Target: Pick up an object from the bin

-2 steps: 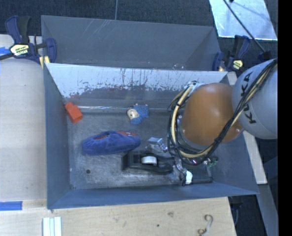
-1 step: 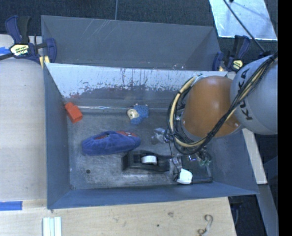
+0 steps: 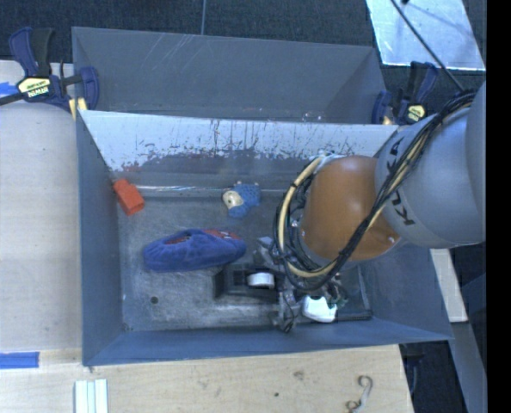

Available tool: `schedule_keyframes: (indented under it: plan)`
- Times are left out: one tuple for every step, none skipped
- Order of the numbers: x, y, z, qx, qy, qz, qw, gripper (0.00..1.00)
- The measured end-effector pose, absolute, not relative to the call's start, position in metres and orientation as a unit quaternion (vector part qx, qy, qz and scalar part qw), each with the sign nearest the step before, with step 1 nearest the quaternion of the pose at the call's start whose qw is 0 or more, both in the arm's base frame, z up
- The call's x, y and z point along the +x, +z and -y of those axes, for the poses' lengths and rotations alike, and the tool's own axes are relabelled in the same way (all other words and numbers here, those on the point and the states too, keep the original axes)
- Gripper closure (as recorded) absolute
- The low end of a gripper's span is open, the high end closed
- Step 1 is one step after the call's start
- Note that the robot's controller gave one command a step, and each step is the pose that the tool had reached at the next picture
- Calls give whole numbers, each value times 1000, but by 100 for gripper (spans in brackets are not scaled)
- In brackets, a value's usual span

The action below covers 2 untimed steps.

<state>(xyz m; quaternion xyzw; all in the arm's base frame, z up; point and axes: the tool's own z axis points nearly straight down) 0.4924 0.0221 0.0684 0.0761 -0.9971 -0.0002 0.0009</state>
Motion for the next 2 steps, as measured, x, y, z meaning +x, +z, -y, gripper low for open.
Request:
schedule_keyframes:
  plan:
    - [493,68,-22,76,0,997,0,0]
    - [493,69,-21,75,0,997,0,100]
